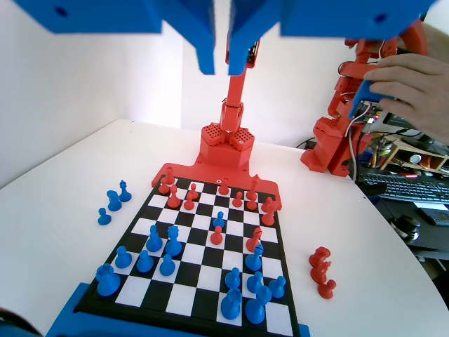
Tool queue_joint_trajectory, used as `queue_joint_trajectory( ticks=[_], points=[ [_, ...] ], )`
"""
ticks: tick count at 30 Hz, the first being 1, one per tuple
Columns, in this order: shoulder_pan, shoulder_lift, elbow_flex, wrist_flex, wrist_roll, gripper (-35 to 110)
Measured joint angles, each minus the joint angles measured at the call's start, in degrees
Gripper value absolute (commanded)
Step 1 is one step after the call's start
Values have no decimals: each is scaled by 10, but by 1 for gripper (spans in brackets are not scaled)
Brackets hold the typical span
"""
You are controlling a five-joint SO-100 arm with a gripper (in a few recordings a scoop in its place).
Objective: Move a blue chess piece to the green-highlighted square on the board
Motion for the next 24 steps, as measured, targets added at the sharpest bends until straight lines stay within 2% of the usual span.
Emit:
queue_joint_trajectory(
  ticks=[1,5,12,19,24],
  points=[
    [-1,0,0,0,0,1],
    [-8,0,0,0,0,1],
    [-35,-95,-33,5,-71,1],
    [-38,-259,-163,113,-232,1],
    [17,-354,-197,135,-365,1]
  ],
)
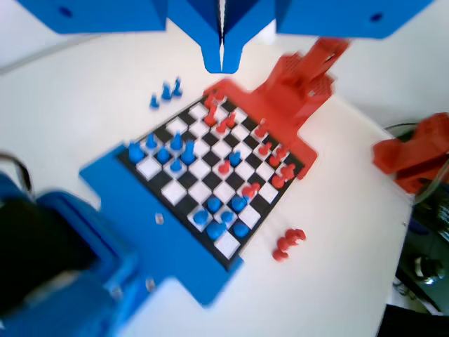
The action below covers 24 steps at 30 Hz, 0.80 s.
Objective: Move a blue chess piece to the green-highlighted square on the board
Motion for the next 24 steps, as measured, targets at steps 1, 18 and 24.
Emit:
queue_joint_trajectory(
  ticks=[1,18,24],
  points=[
    [13,-23,-4,1,-25,1],
    [232,-346,-55,-15,-202,5],
    [250,-418,-69,-70,-177,8]
  ],
)
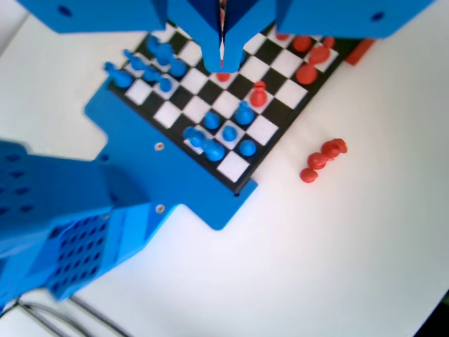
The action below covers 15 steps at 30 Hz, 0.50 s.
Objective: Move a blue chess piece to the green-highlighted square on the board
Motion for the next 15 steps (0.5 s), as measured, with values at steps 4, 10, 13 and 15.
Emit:
queue_joint_trajectory(
  ticks=[4,10,13,15],
  points=[
    [16,-3,0,-47,23,8],
    [61,-3,49,-142,41,9],
    [88,-3,93,-209,35,10],
    [98,-3,126,-247,39,11]
  ],
)
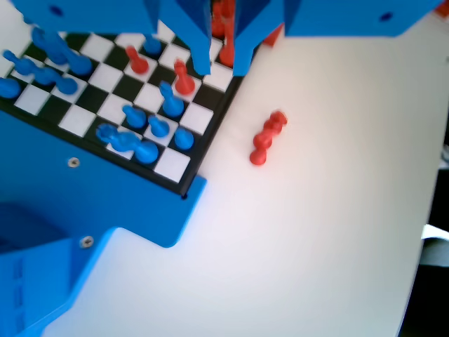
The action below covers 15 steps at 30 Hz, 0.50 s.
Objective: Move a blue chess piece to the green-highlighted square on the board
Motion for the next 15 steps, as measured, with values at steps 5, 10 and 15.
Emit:
queue_joint_trajectory(
  ticks=[5,10,15],
  points=[
    [-3,0,71,-63,22,12],
    [-33,0,106,-87,54,12],
    [-35,0,144,-126,62,13]
  ],
)
